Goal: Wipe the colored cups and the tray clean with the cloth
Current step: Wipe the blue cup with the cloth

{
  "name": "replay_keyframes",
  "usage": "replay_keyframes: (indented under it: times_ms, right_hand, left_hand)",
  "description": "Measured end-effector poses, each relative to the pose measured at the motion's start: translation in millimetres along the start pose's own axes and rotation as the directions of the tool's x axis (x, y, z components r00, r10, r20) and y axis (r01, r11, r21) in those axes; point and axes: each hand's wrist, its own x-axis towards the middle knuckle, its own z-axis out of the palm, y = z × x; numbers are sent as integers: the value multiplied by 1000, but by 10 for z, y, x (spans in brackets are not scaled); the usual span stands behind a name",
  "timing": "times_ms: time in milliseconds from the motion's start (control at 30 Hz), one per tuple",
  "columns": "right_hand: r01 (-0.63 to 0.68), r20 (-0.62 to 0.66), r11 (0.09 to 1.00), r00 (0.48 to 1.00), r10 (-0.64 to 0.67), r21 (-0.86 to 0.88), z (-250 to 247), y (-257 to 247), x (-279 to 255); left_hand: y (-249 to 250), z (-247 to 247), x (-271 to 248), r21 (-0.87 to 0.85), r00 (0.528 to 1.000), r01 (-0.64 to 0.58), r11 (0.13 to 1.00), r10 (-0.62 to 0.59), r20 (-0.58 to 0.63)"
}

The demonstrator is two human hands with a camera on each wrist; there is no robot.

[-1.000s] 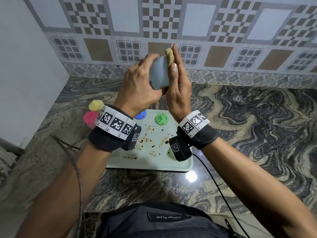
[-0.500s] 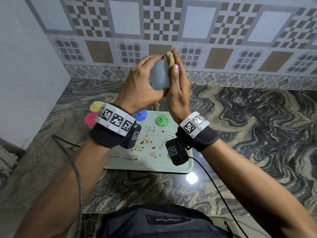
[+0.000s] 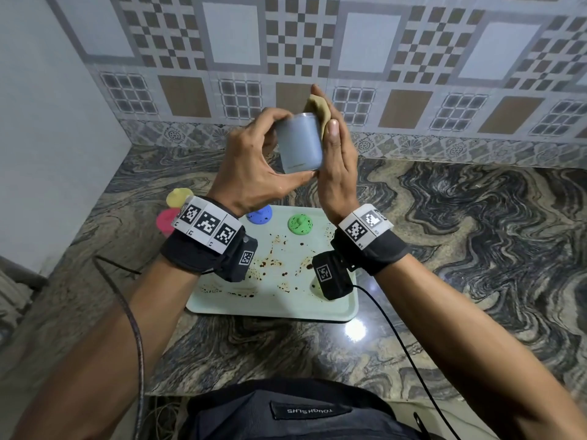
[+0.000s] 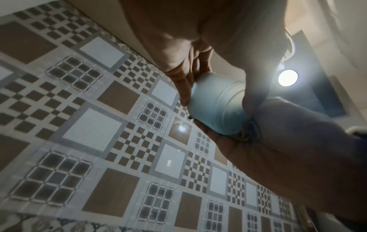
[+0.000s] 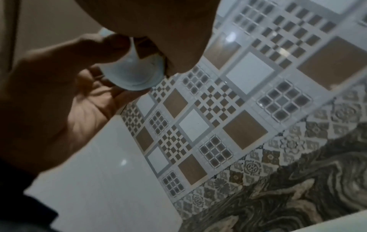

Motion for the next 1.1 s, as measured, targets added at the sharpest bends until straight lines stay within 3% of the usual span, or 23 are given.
replay_keyframes:
  times_ms: [100,200,300,367,433,533,600,700,833,1000,1100]
  right_hand:
    - [-60,-47,987,997,68,151,2,-95,16]
    - [-292,-55,902,944,325,318,-42,-101,49]
    - [-390,-13,849,906,422,355,-55,-122,114]
    - [-371,-45,868,912,407,331,-92,-106,144]
    - [-333,-56,898,930,363,288,-142,-49,143]
    - [-277,43,948,961,273,160,-100,8,65]
    - [-236,77,968,970,230,82,-45,9,25]
    - [-222,42,972,975,220,79,-48,38,50]
    - [-243,58,967,969,240,70,-102,100,103]
    - [-177,20,979,983,180,-97,-129,118,81]
    - [-83,111,962,987,116,-261,-122,94,-31]
  left_hand:
    - [13,7,-46,-90,997,60,994,-64,-44]
    - [55,47,-47,-253,990,102,962,-122,-67]
    - [66,70,4,-356,984,127,926,-162,-68]
    - [15,24,27,-281,978,171,944,-198,-71]
    - [-64,-16,26,-71,980,180,981,-185,-72]
    - [-117,1,25,133,988,151,980,-147,-42]
    - [-117,50,26,132,989,148,980,-148,-5]
    - [-132,76,-3,-16,981,186,982,-185,56]
    - [-166,65,-27,-18,987,162,987,-162,9]
    - [-240,93,-39,31,989,141,989,-140,-46]
    - [-285,116,-29,70,988,138,988,-132,-86]
